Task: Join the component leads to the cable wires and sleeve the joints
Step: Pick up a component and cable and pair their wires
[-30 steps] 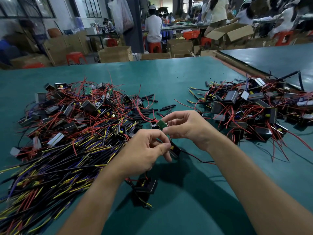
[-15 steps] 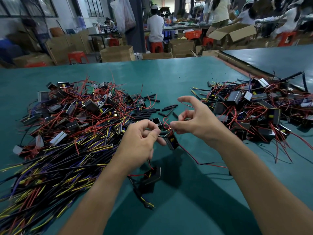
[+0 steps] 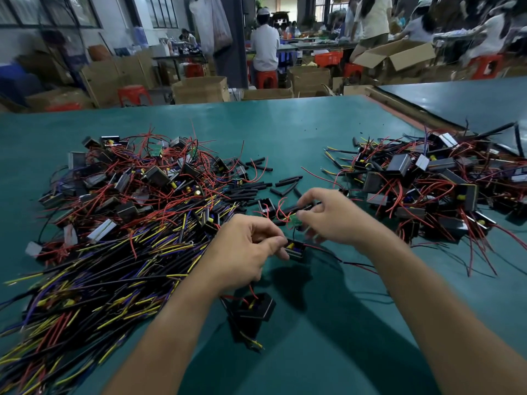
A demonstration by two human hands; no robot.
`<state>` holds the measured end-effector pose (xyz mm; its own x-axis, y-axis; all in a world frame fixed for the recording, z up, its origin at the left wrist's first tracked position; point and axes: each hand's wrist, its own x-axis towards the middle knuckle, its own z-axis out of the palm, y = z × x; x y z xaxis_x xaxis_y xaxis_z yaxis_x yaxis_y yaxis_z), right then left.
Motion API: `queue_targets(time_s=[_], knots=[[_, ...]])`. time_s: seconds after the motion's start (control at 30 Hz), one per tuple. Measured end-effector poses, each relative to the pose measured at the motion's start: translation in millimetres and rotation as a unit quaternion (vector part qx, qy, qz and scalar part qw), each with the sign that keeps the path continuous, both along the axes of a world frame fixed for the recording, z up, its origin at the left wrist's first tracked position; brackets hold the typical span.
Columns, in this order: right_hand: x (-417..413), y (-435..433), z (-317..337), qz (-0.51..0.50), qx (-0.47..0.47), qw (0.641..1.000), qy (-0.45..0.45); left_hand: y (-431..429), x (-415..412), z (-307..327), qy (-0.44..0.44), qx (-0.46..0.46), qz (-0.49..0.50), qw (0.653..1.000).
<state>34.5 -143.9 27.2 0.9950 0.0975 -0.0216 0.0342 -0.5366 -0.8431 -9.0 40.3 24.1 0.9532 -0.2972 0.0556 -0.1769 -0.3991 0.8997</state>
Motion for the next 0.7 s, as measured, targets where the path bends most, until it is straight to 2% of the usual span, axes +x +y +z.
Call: queue_targets(time_s=[0.07, 0.13, 0.27, 0.4, 0.6, 0.67, 0.7], knots=[[-2, 4, -3, 0.017, 0.008, 1.0, 0.01, -2, -1, 3, -0.008, -0.03, -0.002, 1.0], [-2, 7, -3, 0.013, 0.04, 0.999, -0.019, -2, -1, 6, -0.025, -0.052, 0.008, 0.998], [-6, 8, 10, -0.011, 0.205, 0.972, -0.111, -2, 1, 7, -0.042, -0.097, 0.063, 0.992], [-12, 10, 21, -0.002, 0.347, 0.931, -0.114, 1, 1, 9, -0.028, -0.143, 0.097, 0.985], [-13, 4, 29, -0.039, 0.391, 0.915, -0.095, 5, 0, 15, 0.038, -0.192, 0.088, 0.977], [-16, -2, 33, -0.007, 0.364, 0.93, -0.051, 10, 1, 18, 0.044, -0.197, 0.096, 0.975], [-18, -5, 34, 0.022, 0.321, 0.946, -0.03, 13, 2, 20, 0.047, -0.198, 0.096, 0.974]])
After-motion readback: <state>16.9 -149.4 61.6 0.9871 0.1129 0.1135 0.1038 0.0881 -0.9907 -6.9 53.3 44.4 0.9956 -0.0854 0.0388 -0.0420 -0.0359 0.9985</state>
